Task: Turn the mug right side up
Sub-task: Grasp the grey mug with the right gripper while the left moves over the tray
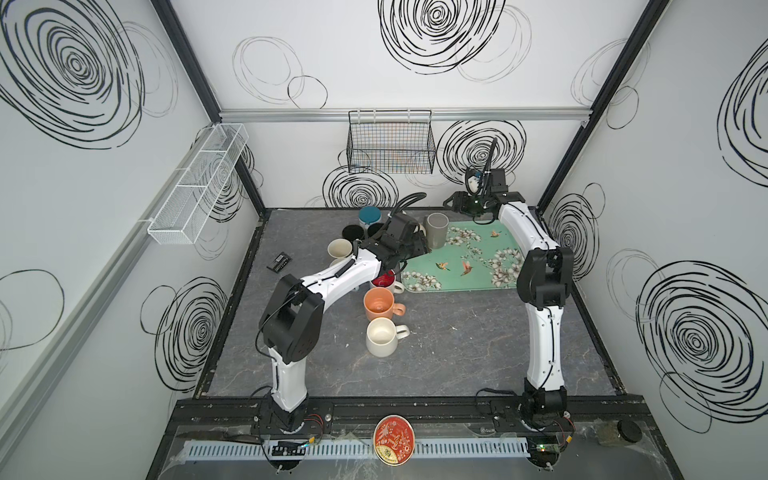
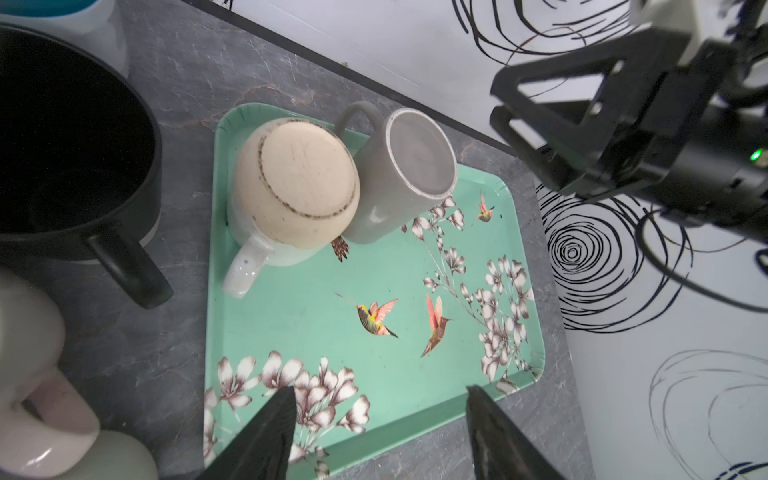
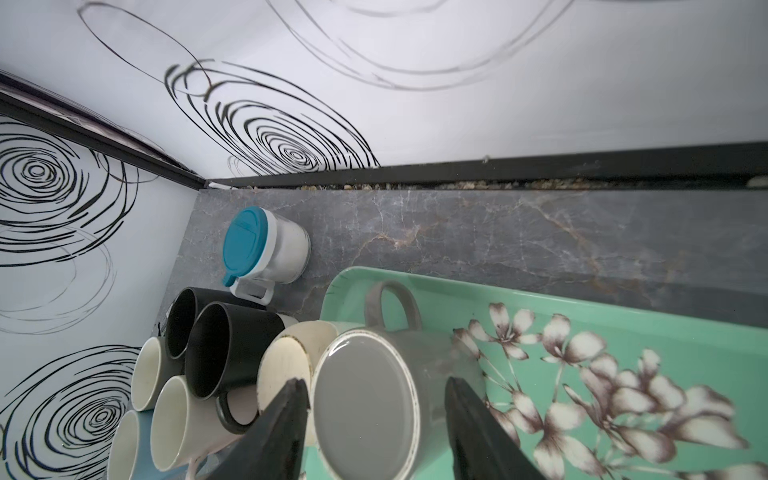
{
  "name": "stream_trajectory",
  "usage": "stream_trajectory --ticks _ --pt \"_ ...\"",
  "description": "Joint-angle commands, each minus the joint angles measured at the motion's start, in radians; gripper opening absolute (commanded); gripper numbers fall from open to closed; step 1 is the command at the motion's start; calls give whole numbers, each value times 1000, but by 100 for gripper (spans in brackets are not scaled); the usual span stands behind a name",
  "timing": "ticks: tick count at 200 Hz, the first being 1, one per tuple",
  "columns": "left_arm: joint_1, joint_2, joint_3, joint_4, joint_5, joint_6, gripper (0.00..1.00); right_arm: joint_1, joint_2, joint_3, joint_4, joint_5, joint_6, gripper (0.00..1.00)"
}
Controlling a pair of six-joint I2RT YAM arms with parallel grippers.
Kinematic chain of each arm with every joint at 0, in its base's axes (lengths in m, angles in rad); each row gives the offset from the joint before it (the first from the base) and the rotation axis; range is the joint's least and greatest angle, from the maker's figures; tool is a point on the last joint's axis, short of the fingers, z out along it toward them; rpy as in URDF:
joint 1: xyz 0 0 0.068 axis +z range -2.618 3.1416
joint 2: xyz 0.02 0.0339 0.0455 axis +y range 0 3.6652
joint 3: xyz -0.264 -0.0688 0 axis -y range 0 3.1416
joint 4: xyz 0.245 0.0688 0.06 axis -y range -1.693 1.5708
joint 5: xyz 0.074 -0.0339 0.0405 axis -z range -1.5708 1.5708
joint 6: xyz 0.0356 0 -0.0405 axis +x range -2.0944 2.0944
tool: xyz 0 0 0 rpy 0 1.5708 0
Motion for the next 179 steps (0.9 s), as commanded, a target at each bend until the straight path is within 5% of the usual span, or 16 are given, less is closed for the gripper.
stream_trajectory --ticks 1,29,86,179 --pt "20 38 65 71 61 -17 68 8 36 41 26 -55 11 58" --pt "33 89 109 68 104 -13 68 17 69 52 13 -91 4 54" --pt "43 170 174 76 149 -25 67 33 6 -58 -51 -47 -46 29" --pt "26 262 261 92 197 -61 59 33 -212 -357 -91 -22 31 21"
